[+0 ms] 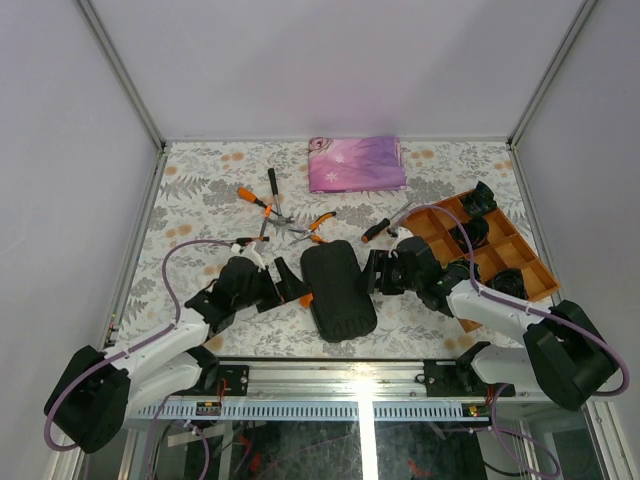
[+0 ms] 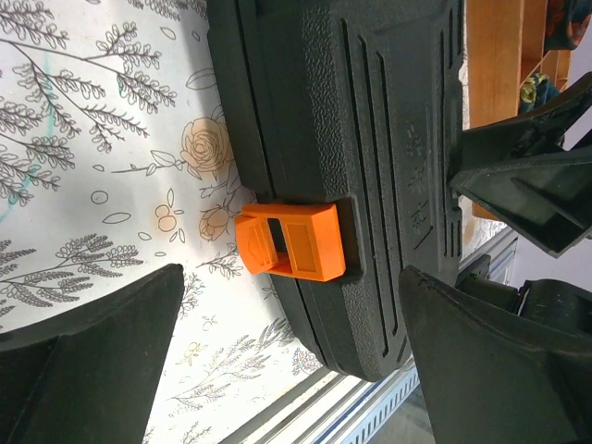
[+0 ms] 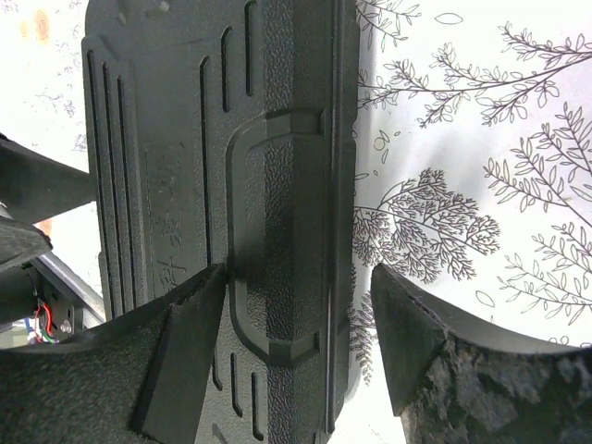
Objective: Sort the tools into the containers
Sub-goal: Open the storage box at the center of the board.
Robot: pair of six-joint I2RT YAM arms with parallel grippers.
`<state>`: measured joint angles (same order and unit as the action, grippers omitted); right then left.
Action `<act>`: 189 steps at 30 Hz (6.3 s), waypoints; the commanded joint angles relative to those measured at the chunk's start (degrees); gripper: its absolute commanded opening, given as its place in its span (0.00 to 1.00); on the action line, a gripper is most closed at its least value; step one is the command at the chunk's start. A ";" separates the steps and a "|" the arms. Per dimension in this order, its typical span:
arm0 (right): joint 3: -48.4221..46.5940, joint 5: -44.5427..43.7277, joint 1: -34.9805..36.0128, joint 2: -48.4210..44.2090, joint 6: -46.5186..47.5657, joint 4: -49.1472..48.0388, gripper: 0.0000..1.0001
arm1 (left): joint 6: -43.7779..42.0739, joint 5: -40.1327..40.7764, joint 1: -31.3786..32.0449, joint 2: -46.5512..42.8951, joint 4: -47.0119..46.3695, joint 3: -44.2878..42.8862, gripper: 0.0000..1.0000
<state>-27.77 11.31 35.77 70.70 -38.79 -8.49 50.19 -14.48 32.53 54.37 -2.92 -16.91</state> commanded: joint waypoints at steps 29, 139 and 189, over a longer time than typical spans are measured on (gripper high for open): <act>-5.01 3.00 3.65 5.24 1.93 -3.72 0.93 | 6.08 0.92 2.15 5.44 -12.18 4.13 0.98; -5.48 -4.36 5.89 9.42 0.07 1.76 0.65 | 11.27 14.35 2.77 5.15 5.27 -0.55 0.37; -10.58 -9.39 5.89 6.07 3.09 8.46 0.78 | 8.52 15.39 5.76 15.96 5.40 1.38 0.19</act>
<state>-34.70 8.23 41.43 77.95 -40.56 -5.80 60.80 0.38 37.54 66.83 -2.57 -17.41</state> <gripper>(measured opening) 0.746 0.247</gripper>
